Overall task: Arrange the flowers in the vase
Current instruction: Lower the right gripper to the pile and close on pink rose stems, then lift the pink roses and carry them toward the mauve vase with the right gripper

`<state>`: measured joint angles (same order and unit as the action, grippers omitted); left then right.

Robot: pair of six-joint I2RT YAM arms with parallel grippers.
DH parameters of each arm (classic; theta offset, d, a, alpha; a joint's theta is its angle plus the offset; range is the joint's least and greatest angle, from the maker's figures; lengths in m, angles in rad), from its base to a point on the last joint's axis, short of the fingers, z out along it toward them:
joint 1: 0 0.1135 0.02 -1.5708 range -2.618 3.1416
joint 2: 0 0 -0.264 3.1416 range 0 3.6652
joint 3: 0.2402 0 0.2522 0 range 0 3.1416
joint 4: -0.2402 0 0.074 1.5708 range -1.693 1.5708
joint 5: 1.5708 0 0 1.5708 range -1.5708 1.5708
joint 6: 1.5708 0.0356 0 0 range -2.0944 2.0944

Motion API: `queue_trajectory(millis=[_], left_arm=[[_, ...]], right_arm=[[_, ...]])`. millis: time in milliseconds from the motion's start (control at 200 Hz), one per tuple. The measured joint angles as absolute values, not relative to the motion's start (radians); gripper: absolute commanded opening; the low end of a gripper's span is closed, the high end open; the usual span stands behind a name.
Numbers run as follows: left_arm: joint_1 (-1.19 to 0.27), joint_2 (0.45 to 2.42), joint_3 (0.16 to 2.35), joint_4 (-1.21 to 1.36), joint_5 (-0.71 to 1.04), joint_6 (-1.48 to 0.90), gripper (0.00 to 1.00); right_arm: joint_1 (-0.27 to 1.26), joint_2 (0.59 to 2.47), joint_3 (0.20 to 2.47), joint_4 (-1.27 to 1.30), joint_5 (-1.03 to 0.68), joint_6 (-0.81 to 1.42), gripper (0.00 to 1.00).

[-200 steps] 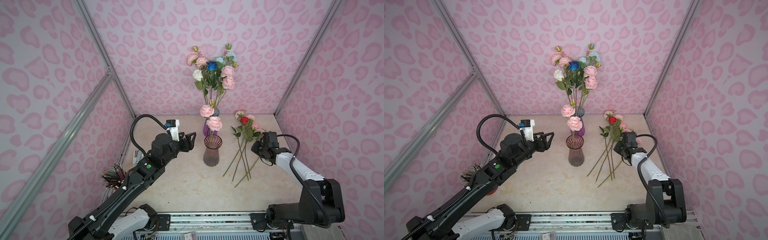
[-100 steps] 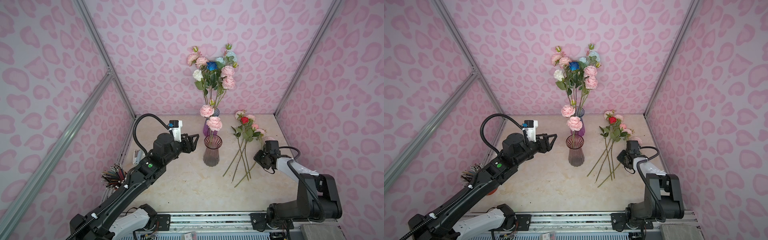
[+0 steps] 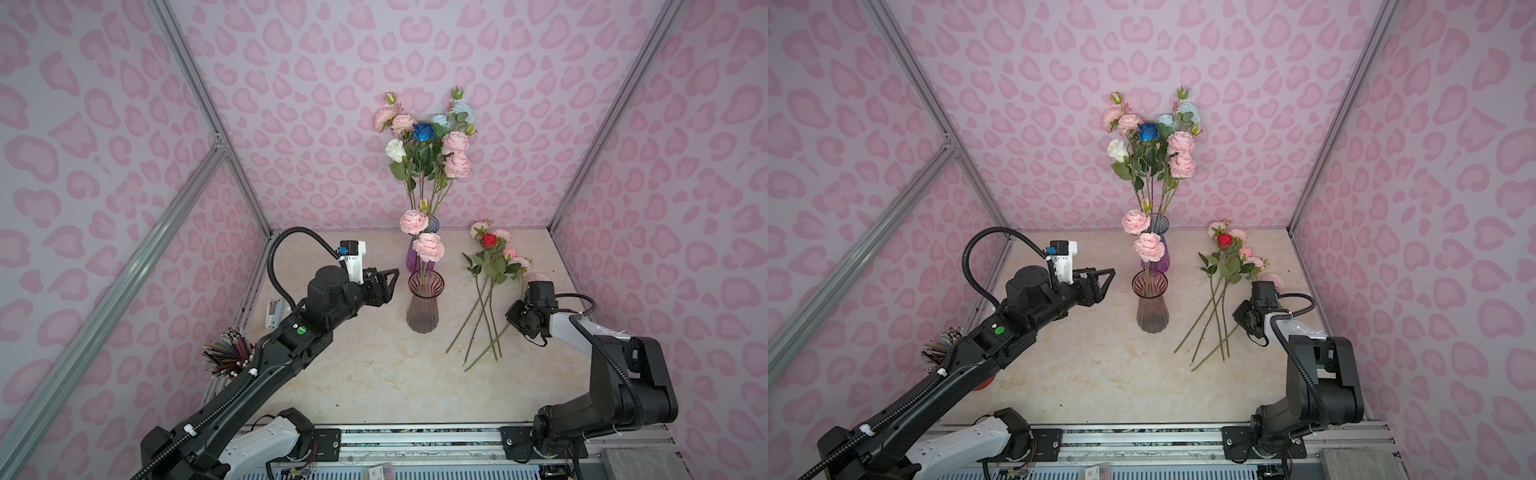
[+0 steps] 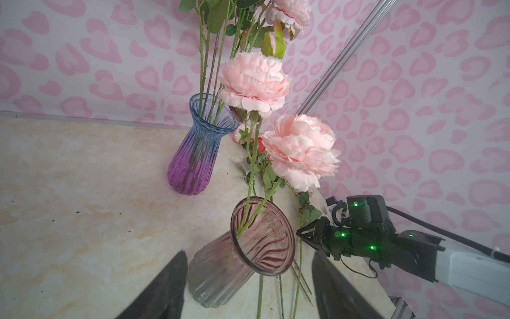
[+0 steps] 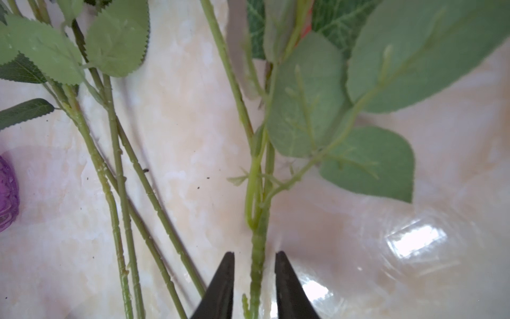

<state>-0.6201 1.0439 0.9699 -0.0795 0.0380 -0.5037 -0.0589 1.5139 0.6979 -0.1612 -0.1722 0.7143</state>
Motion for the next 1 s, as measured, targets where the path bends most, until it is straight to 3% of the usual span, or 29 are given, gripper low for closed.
queue_trajectory(millis=[100, 245, 820, 1000], left_arm=[[-0.620, 1.043, 0.970, -0.080, 0.038, -0.503, 0.72], [-0.620, 1.043, 0.970, -0.080, 0.037, -0.503, 0.72], [-0.619, 1.018, 0.970, -0.080, -0.012, -0.492, 0.73], [-0.616, 1.017, 0.970, -0.084, -0.075, -0.484, 0.73]], right_arm=[[-0.059, 1.523, 0.699, -0.155, -0.173, 0.714, 0.10], [-0.060, 1.520, 0.709, -0.157, -0.181, 0.713, 0.00], [0.101, 1.096, 0.850, -0.233, -0.115, 0.704, 0.00], [0.185, 1.048, 0.962, -0.234, -0.063, 0.682, 0.00]])
